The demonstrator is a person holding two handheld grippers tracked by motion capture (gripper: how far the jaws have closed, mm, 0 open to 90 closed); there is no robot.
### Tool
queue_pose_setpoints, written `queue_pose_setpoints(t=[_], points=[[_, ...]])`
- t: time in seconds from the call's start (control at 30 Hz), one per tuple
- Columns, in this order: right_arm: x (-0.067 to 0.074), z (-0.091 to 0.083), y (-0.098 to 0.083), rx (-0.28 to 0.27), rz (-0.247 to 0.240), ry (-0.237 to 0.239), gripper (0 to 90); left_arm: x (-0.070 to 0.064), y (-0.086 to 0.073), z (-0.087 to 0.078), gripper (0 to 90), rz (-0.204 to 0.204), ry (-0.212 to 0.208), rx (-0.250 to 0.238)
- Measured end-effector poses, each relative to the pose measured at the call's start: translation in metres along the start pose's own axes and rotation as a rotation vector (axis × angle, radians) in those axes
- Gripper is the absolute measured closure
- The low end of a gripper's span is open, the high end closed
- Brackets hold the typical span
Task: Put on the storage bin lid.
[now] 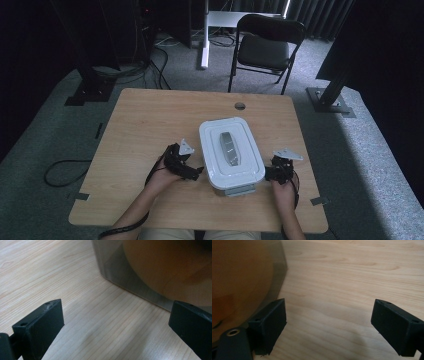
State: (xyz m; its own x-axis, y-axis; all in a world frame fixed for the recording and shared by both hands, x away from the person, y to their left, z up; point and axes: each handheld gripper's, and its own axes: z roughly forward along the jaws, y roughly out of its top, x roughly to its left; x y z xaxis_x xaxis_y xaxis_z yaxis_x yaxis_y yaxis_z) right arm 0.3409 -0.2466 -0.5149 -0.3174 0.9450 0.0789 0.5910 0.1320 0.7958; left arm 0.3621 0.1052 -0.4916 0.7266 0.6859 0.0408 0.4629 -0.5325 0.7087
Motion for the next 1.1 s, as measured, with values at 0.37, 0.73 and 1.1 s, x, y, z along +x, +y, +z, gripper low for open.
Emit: queue_pose_setpoints(t=[0.37,0.73,1.1], points=[[0.009,-0.002,-0.004,0.003,-0.001,0.049,15.6,-0.001,0.004,0.003,0.5,0.023,-0.004,0.017],[0.031,0.003,0.001,0.008,-0.039,0.075,16.7,0.01,-0.004,-0.008,0.5,0.004,0.022,0.013],[0.028,0.006,0.001,0.017,-0.035,0.099,12.8,0.012,-0.009,-0.016,0.4,0.009,-0.004,-0.014]])
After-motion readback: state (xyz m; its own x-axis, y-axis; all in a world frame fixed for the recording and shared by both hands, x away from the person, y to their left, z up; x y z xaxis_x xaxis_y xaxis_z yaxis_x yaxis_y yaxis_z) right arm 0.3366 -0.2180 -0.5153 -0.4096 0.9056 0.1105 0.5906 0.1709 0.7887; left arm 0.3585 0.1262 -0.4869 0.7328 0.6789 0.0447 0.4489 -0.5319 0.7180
